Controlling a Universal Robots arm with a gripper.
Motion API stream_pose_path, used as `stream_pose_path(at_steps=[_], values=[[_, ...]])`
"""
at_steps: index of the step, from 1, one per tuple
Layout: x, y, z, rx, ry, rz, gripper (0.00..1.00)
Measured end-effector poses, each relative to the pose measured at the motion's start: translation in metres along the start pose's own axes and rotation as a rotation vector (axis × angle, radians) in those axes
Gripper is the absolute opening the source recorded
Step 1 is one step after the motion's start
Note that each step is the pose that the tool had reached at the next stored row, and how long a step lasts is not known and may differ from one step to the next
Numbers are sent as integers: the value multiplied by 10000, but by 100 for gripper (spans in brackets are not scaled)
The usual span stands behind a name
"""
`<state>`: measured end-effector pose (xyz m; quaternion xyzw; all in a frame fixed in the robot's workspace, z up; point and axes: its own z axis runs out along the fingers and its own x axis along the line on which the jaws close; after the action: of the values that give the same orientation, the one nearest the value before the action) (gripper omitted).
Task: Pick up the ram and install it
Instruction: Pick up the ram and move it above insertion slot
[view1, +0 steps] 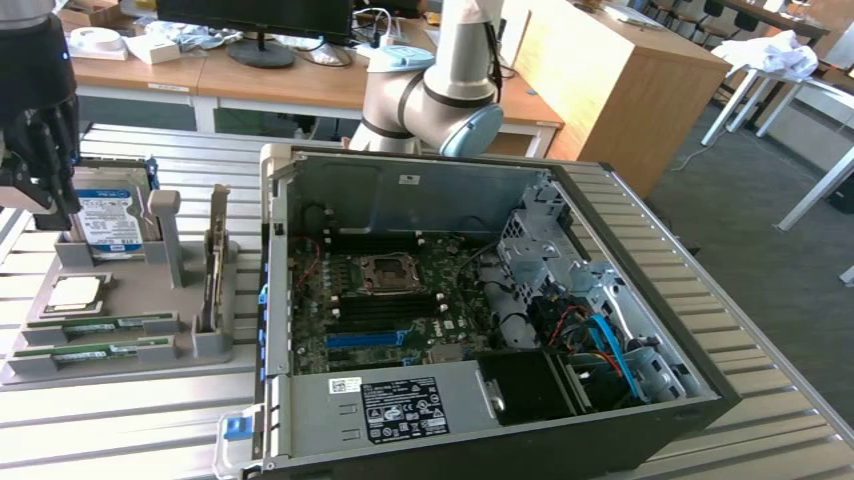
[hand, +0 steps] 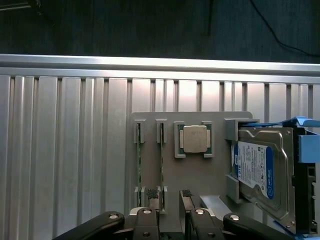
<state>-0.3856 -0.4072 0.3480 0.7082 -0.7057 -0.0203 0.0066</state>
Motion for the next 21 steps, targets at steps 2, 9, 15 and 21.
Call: stream_pose_path(at_steps=[2, 9, 15, 21], values=[[0, -1, 21, 2, 0, 0, 30], [2, -3, 90, 7, 0, 0, 30], [3, -5, 146, 7, 1, 0, 30], [4, -7, 199, 7, 0, 0, 30]])
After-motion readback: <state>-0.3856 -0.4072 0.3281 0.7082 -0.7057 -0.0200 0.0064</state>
